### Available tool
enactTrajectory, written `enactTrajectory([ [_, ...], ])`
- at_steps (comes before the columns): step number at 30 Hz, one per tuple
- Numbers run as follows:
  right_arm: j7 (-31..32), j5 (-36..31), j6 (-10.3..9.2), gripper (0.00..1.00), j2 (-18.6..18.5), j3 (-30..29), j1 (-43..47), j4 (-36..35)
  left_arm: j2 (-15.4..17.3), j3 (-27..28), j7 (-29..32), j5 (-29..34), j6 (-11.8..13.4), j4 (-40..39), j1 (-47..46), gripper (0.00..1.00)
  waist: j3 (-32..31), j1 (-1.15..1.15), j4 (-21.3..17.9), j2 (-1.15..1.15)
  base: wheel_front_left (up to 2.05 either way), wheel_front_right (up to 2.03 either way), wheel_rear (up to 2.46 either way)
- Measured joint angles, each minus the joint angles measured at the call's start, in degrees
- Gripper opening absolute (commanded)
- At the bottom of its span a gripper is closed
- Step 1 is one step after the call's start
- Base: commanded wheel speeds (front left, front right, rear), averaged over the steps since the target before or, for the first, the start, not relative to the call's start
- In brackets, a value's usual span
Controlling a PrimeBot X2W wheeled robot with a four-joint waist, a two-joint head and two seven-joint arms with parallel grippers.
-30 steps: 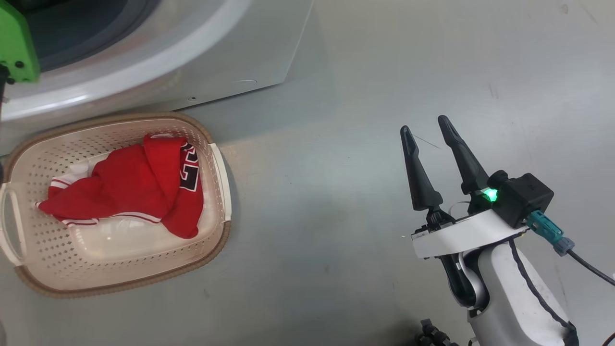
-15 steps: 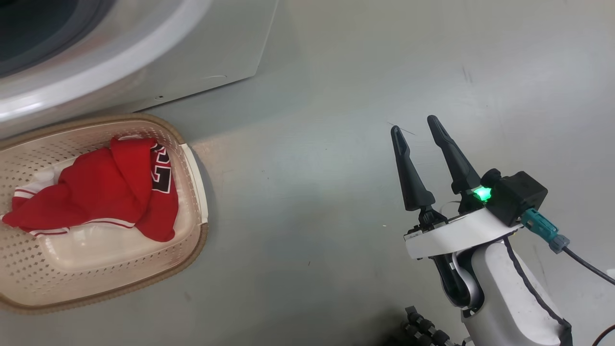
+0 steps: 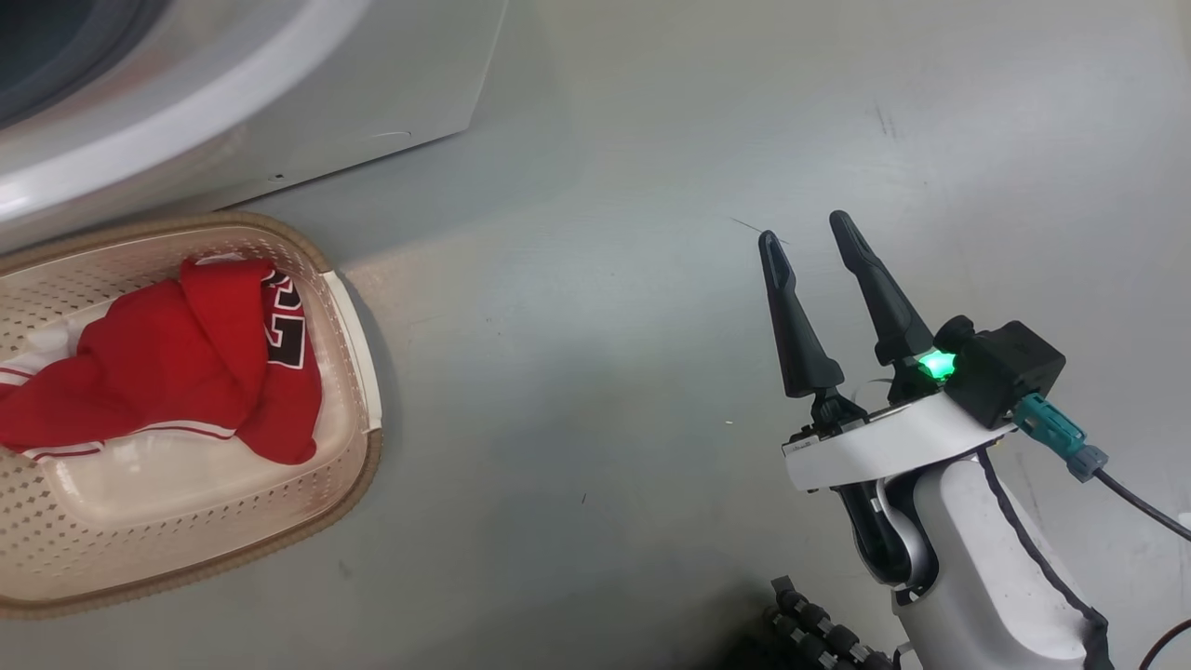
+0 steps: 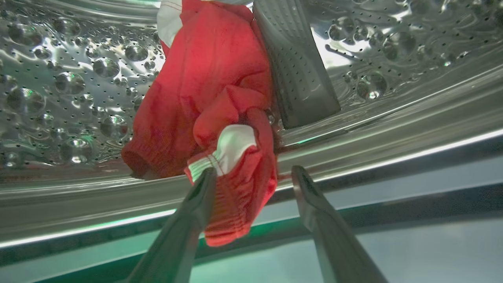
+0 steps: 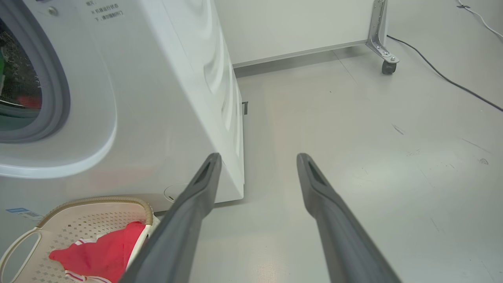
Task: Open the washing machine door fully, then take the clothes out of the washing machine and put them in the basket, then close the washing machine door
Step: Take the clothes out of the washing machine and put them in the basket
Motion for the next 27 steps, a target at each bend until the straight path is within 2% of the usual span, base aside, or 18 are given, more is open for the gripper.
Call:
enactTrajectory([
  [2, 0.0, 0.0, 0.0, 1.0, 0.0, 0.0, -0.2, 0.0, 0.0, 0.0, 0.4, 0.0, 0.1, 0.2, 0.0, 0.99, 0.2, 0.0, 0.0, 0.0, 0.0, 0.0, 0.0],
  [4, 0.0, 0.0, 0.0, 1.0, 0.0, 0.0, -0.4, 0.0, 0.0, 0.1, 0.4, 0.0, 0.5, 0.5, 0.0, 0.87, 0.3, 0.0, 0.0, 0.0, 0.0, 0.0, 0.0],
  [5, 0.0, 0.0, 0.0, 1.0, 0.0, 0.0, -0.5, 0.0, 0.1, 0.2, 0.4, 0.0, 0.5, 0.7, 0.0, 0.61, 0.4, 0.0, 0.0, 0.0, 0.0, 0.0, 0.0],
  [8, 0.0, 0.0, 0.0, 1.0, 0.0, 0.0, -1.0, 0.0, 0.1, 0.4, 1.1, 0.0, 0.5, 1.2, -0.1, 0.21, 0.6, 0.0, 0.1, 0.0, 0.0, 0.0, 0.0],
  [9, 0.0, 0.0, 0.0, 1.0, 0.0, -0.1, -1.1, 0.0, 0.1, 0.4, 1.1, 0.0, 0.5, 1.3, -0.1, 0.0, 0.7, 0.0, 0.1, 0.0, 0.0, 0.0, 0.0],
  [18, 0.0, 0.0, 0.0, 1.0, 0.0, -0.4, -1.6, 0.0, -0.1, 0.8, 0.8, -0.2, 1.0, 1.4, -0.6, 0.0, 1.0, 0.0, 0.6, 0.0, 0.0, 0.0, 0.0],
  [27, 0.0, -1.0, 0.0, 1.0, 0.0, -1.8, -2.2, 0.2, -2.3, 2.4, -4.9, -2.8, 1.0, 0.8, -0.5, 0.0, 0.3, 0.0, 1.8, 0.0, 0.0, 0.0, 0.0],
])
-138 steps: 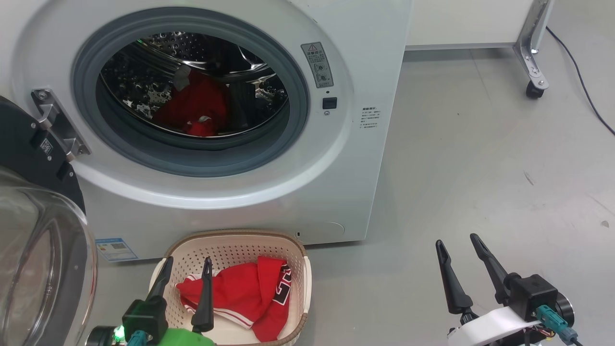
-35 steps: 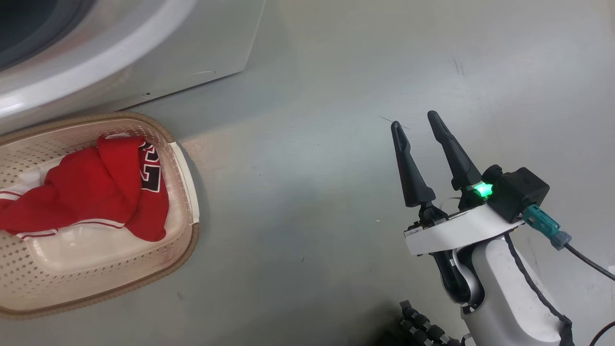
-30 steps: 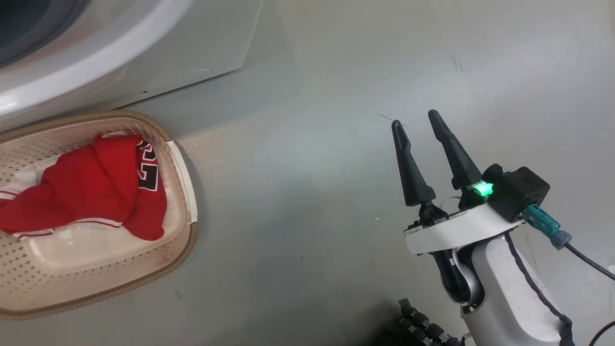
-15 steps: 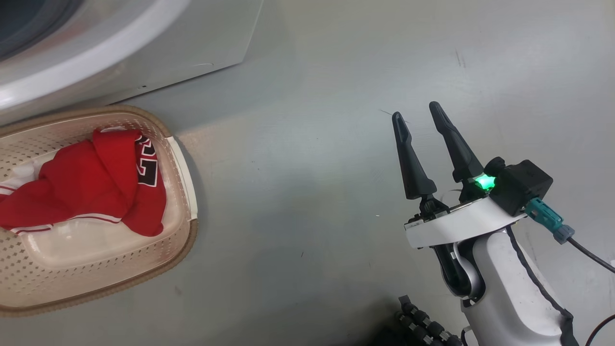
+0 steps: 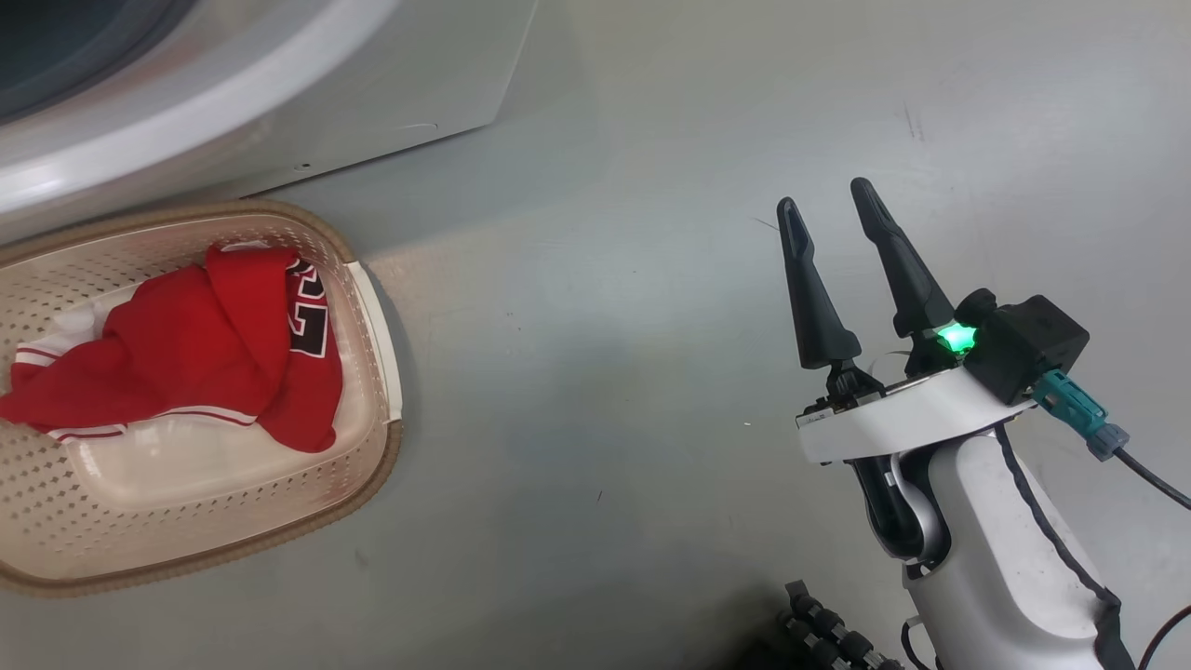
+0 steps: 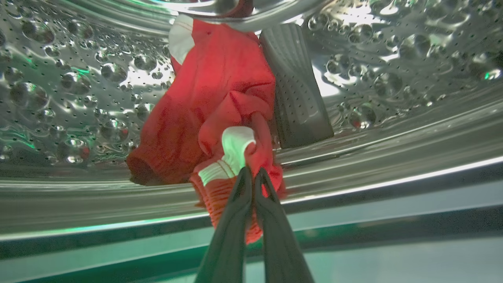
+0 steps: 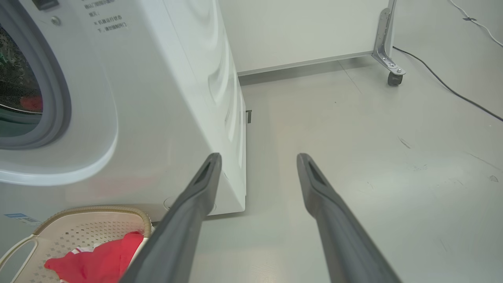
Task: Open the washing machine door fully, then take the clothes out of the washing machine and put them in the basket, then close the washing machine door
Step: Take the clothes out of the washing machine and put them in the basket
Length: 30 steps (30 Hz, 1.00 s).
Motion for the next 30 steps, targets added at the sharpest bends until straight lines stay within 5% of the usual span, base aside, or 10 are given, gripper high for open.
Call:
enactTrajectory([
  [30, 0.0, -6.6, 0.07, 1.0, -0.1, -3.3, 1.1, 1.1, -11.0, 3.2, -30.1, -5.2, -0.6, -7.6, 15.9, 0.0, -7.6, 0.0, 6.0, 0.0, 0.0, 0.0, 0.0],
])
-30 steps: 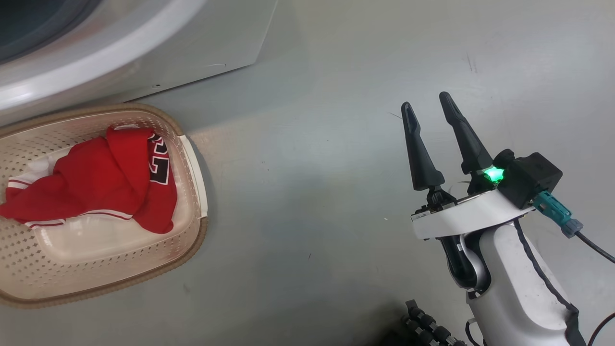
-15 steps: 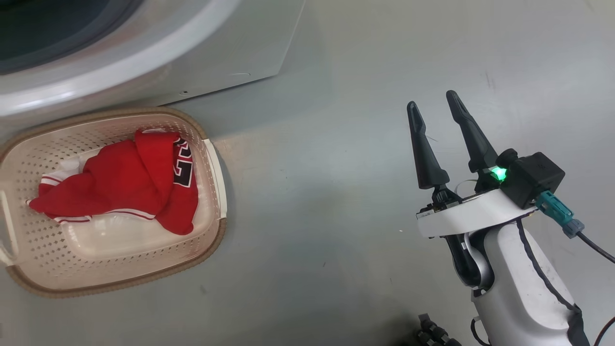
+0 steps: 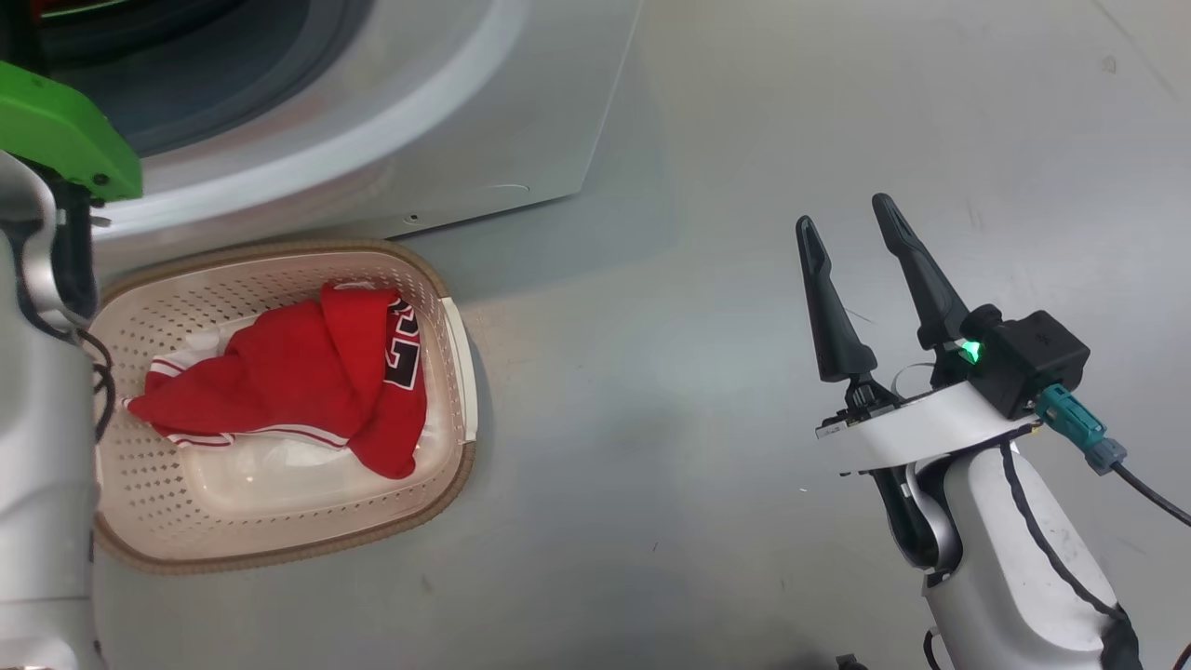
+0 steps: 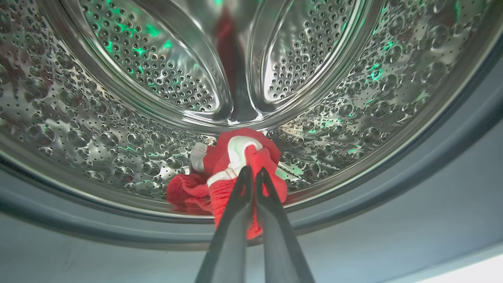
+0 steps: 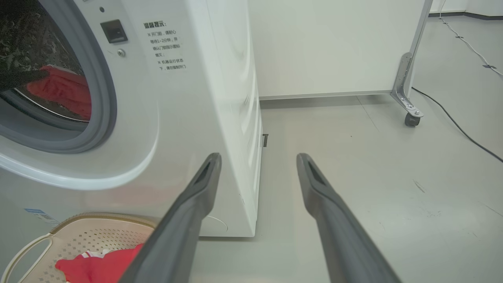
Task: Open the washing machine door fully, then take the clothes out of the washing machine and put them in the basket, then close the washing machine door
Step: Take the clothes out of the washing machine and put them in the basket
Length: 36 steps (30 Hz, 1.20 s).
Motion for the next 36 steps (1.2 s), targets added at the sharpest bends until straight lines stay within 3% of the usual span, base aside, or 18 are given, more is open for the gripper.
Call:
enactTrajectory([
  [16, 0.0, -2.9, 0.02, 1.0, 0.0, -2.0, 5.0, 1.6, -5.6, -1.3, -12.3, -1.2, -0.5, -4.6, 14.4, 0.0, -7.9, 0.0, 4.2, 0.0, 0.0, 0.0, 0.0],
  [26, 0.0, -3.6, 0.02, 1.0, 0.0, -2.6, 9.1, 3.1, -8.6, -2.9, -16.2, -1.2, -1.0, -7.3, 22.1, 0.0, -13.9, 0.0, 6.4, 0.0, 0.0, 0.0, 0.0],
  [36, 0.0, -3.8, 0.01, 1.0, 0.0, -2.9, 13.8, 3.8, -8.9, -3.1, -18.2, -0.5, -0.6, -13.3, 27.2, 0.0, -20.1, 0.0, 8.4, 0.0, 0.0, 0.0, 0.0],
])
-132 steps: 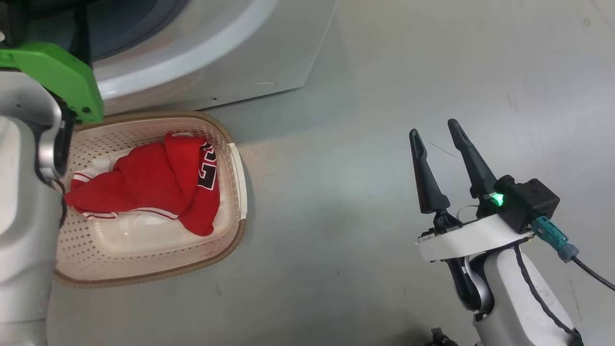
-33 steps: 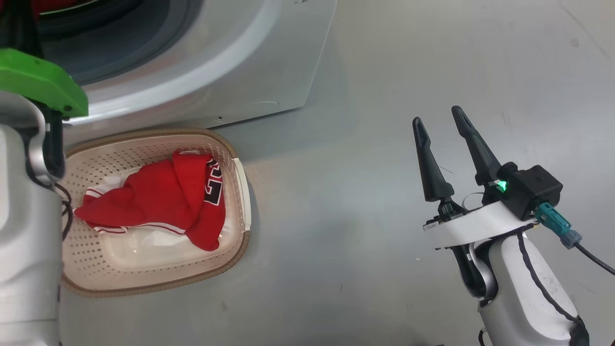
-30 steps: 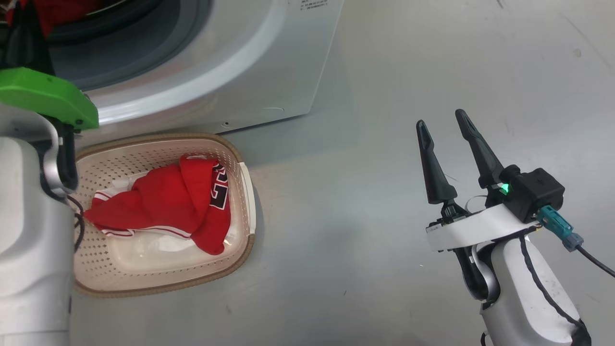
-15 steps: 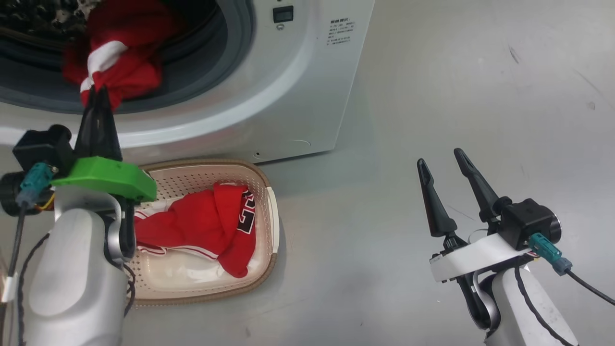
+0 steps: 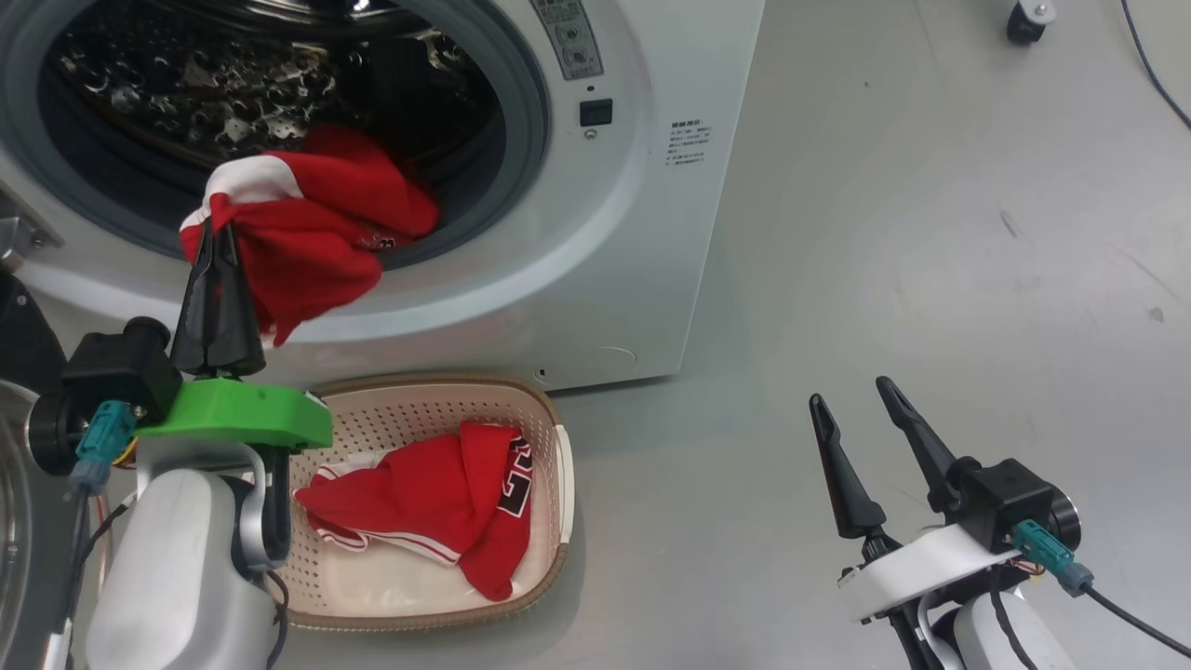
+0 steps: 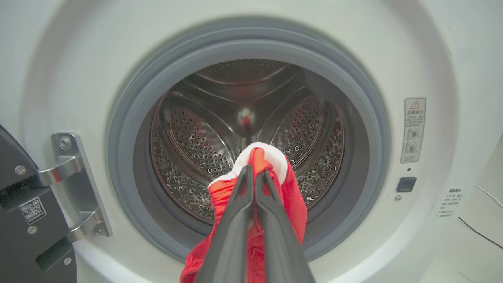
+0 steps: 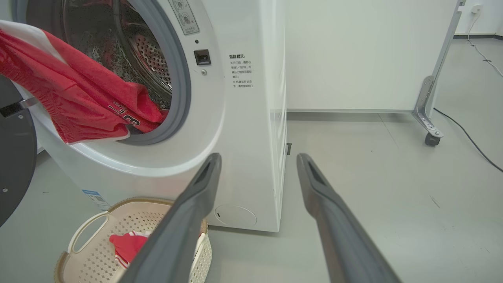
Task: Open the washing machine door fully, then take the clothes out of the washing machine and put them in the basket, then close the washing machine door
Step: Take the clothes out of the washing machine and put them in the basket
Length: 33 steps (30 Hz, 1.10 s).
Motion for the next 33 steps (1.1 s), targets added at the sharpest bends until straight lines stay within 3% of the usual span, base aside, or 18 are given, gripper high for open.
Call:
enactTrajectory([
  [15, 0.0, -0.4, -0.01, 1.0, 0.1, 1.1, 4.1, 0.2, 0.0, -1.0, 0.0, 2.3, 0.6, -9.1, 8.0, 0.0, -6.6, 0.0, 2.2, 0.0, 0.0, 0.0, 0.0],
  [33, 0.0, -0.4, -0.08, 1.0, 0.1, 1.5, 5.0, -2.2, -1.0, -3.7, -0.1, 1.7, 1.8, -10.0, 17.1, 0.0, -5.0, 0.0, 2.8, 0.0, 0.0, 0.0, 0.0],
])
